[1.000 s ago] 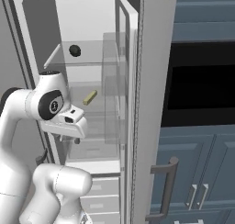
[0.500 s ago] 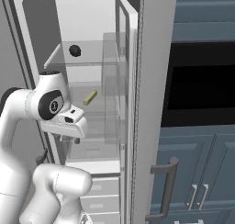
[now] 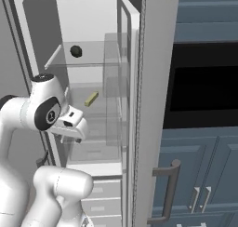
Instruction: Retrieve the butter from the fridge and place it on a plate on the dining table. Then retrieve the butter knife by the fridge and place it near the plate.
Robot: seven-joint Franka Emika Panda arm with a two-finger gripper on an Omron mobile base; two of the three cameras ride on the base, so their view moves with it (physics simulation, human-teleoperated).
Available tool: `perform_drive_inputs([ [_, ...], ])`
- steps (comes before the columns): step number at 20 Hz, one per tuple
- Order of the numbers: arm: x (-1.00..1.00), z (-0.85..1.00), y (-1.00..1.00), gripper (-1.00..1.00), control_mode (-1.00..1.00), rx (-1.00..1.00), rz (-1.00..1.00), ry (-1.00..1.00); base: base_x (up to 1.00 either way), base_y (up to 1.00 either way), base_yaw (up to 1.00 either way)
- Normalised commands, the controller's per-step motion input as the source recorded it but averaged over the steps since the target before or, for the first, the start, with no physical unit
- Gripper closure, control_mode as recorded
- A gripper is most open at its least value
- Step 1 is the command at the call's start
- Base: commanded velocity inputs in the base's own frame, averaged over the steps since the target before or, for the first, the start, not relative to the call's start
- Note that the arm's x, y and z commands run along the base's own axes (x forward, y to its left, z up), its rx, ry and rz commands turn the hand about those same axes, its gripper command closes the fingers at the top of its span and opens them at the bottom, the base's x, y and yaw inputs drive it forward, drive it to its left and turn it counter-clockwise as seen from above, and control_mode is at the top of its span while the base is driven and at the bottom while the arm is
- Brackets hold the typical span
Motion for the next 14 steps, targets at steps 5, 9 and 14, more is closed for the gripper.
perform_drive_inputs([
  [5, 0.02, 0.00, 0.00, -1.00, -1.00, 0.00, 0.04, -0.35, 0.00, 0.00, 0.00],
  [9, 0.01, 0.25, 0.00, -1.00, -1.00, 0.01, 0.00, -0.21, 0.00, 0.00, 0.00],
  [14, 0.16, 0.37, 0.03, -1.00, -1.00, 0.01, 0.01, -0.12, 0.00, 0.00, 0.00],
])
